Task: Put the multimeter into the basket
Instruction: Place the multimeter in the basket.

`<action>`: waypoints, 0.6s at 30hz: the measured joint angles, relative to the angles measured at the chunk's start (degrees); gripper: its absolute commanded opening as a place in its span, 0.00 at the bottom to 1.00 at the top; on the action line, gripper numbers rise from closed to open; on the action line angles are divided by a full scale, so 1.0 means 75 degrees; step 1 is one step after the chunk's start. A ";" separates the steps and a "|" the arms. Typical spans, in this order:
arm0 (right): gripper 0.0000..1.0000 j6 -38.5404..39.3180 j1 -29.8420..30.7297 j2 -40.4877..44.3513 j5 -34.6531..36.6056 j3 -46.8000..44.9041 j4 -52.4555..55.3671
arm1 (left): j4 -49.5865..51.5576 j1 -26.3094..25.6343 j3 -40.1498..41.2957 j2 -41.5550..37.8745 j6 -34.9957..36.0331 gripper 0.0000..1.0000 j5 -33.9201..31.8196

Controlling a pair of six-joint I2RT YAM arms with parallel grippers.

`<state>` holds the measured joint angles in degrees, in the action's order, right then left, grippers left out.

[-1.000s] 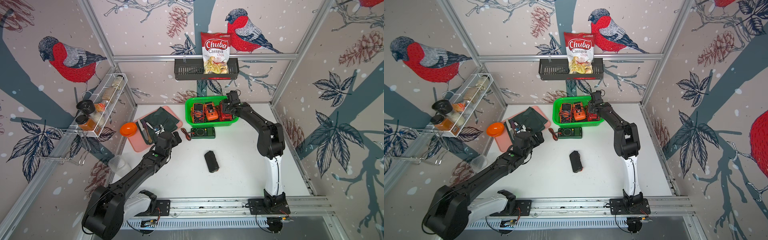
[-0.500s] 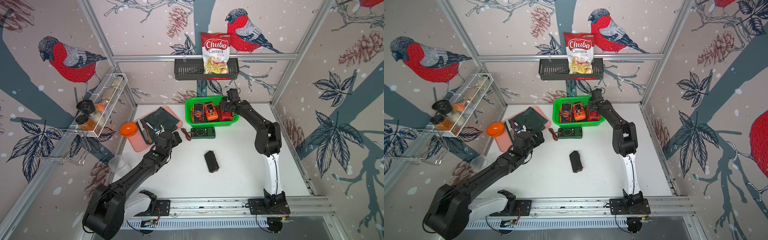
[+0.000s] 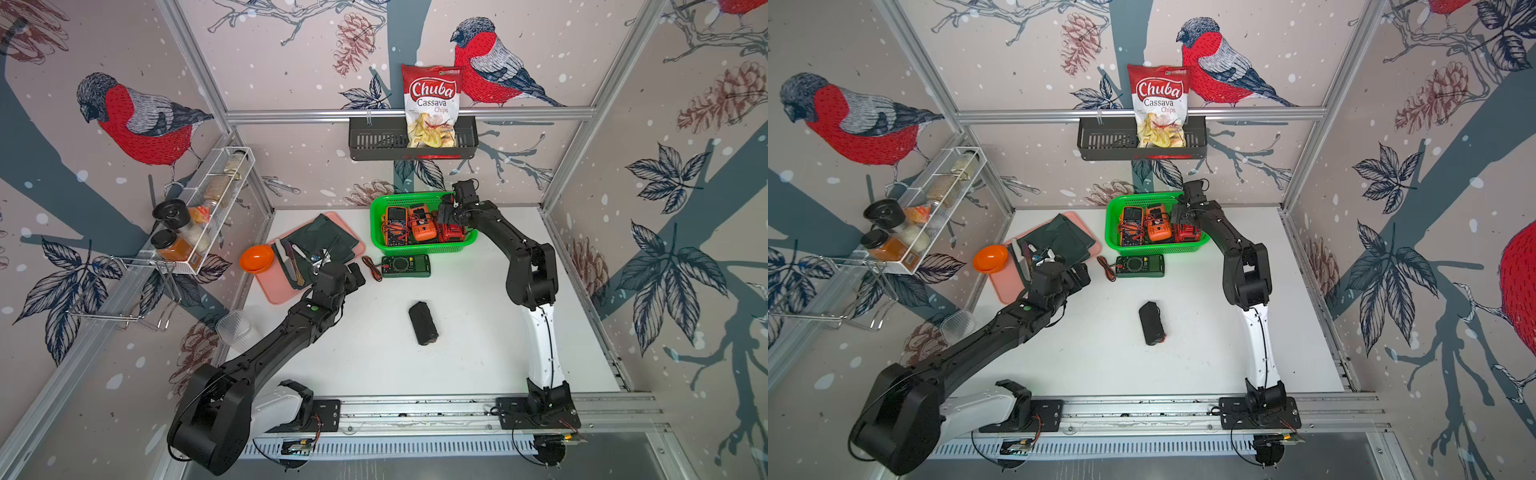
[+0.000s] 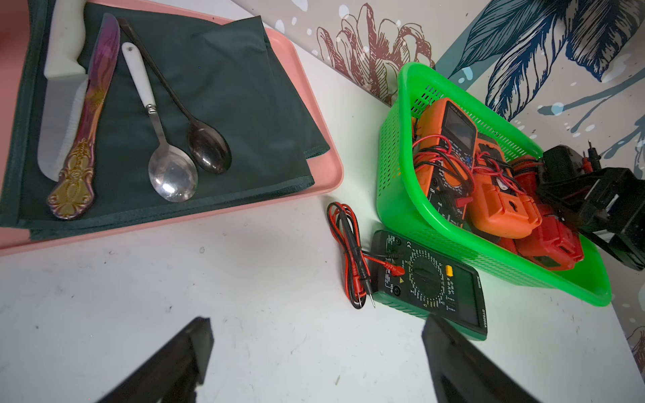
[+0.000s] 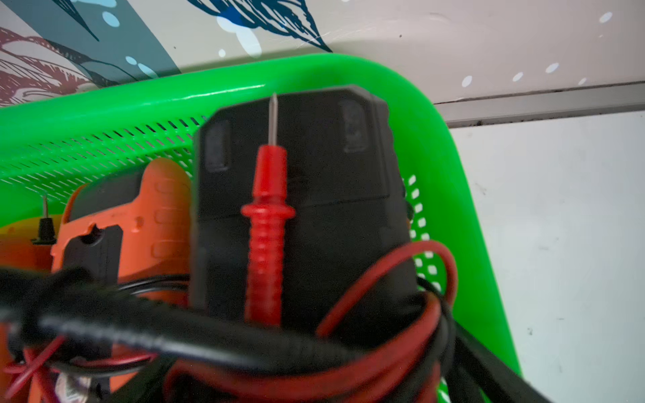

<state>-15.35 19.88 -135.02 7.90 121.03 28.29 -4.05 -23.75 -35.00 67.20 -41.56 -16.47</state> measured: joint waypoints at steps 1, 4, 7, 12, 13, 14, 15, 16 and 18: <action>1.00 0.0000 -0.0003 0.0023 -0.0003 0.0006 0.0003 | 0.0003 0.0000 -0.0009 0.0017 0.0000 0.97 0.0006; 1.00 -0.0003 -0.0003 0.0181 -0.0003 0.0006 0.0134 | 0.0006 0.0000 -0.0044 0.0055 0.0000 0.97 0.0070; 1.00 -0.0003 0.0000 0.0478 -0.0003 -0.0029 0.0201 | 0.0012 0.0000 -0.0079 0.0067 0.0000 0.97 0.0152; 1.00 0.0000 0.0055 0.1247 -0.0029 -0.0574 0.0143 | 0.0012 0.0000 -0.0087 0.0070 0.0000 0.97 0.0169; 1.00 0.0000 0.0090 0.1440 -0.0047 -0.0781 0.0131 | 0.0012 0.0000 -0.0087 0.0070 0.0000 0.97 0.0169; 1.00 0.0003 0.0134 0.1641 -0.0085 -0.1017 0.0108 | 0.0015 0.0000 -0.0087 0.0070 0.0000 0.98 0.0169; 1.00 0.0003 0.0172 0.1792 -0.0108 -0.1207 0.0082 | 0.0015 0.0000 -0.0087 0.0070 0.0000 0.97 0.0169; 1.00 0.0006 0.0236 0.2002 -0.0105 -0.1466 0.0061 | 0.0015 0.0000 -0.0087 0.0076 0.0000 0.97 0.0166; 1.00 0.0012 0.0382 0.2442 -0.0079 -0.2078 -0.0055 | 0.0015 0.0000 -0.0087 0.0099 0.0000 0.97 0.0166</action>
<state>-15.27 22.74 -116.71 7.31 105.45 27.88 -3.95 -23.75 -35.66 67.94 -41.56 -15.22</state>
